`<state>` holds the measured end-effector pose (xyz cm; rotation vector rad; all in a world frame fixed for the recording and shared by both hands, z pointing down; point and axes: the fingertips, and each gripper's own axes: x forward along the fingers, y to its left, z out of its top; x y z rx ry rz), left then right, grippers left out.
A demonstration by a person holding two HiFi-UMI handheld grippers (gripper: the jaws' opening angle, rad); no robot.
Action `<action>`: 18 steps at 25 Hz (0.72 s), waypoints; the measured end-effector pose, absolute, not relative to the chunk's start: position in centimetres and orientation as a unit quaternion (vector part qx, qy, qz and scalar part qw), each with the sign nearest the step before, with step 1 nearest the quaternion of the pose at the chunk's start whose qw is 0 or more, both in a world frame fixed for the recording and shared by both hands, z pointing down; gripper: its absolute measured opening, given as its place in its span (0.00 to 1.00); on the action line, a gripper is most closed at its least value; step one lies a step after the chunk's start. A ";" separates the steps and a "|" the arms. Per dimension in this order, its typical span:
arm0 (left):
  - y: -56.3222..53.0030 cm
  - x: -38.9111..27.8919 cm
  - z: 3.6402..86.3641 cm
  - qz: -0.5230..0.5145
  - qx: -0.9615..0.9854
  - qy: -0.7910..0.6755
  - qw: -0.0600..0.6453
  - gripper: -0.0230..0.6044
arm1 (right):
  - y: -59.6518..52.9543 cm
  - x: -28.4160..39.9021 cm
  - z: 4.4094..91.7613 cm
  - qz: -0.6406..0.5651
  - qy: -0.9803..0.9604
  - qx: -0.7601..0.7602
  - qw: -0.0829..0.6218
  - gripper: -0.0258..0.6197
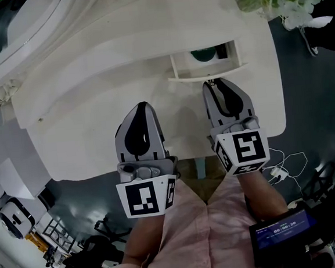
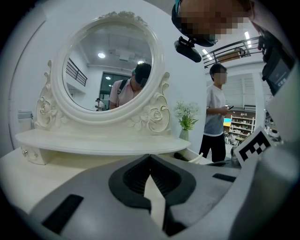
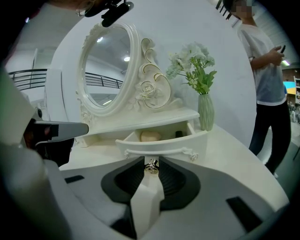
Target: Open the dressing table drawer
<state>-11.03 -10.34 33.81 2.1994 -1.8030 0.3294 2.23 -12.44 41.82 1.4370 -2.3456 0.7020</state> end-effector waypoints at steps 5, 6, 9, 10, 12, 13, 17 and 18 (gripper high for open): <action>-10.0 -10.9 33.6 0.113 0.761 -0.623 0.138 0.07 | -12.1 2.3 41.7 0.245 -0.817 0.500 0.152 0.20; -9.9 -10.8 33.6 0.113 0.761 -0.623 0.138 0.07 | -12.0 2.3 41.7 0.245 -0.817 0.500 0.151 0.20; -9.7 -10.7 33.5 0.113 0.761 -0.624 0.137 0.07 | -11.9 2.4 41.7 0.244 -0.817 0.499 0.151 0.20; -9.7 -10.6 33.5 0.113 0.761 -0.624 0.136 0.07 | -11.9 2.4 41.7 0.244 -0.818 0.499 0.150 0.20; -9.5 -10.5 33.4 0.114 0.761 -0.624 0.135 0.07 | -11.9 2.4 41.7 0.245 -0.818 0.499 0.149 0.20; -9.5 -10.5 33.4 0.114 0.761 -0.624 0.135 0.07 | -11.9 2.4 41.7 0.245 -0.818 0.499 0.149 0.20; -9.2 -10.6 33.2 0.116 0.759 -0.627 0.132 0.07 | -11.9 2.5 41.7 0.247 -0.818 0.499 0.147 0.20; -9.1 -10.6 33.1 0.116 0.759 -0.628 0.132 0.07 | -11.9 2.5 41.7 0.247 -0.818 0.498 0.147 0.20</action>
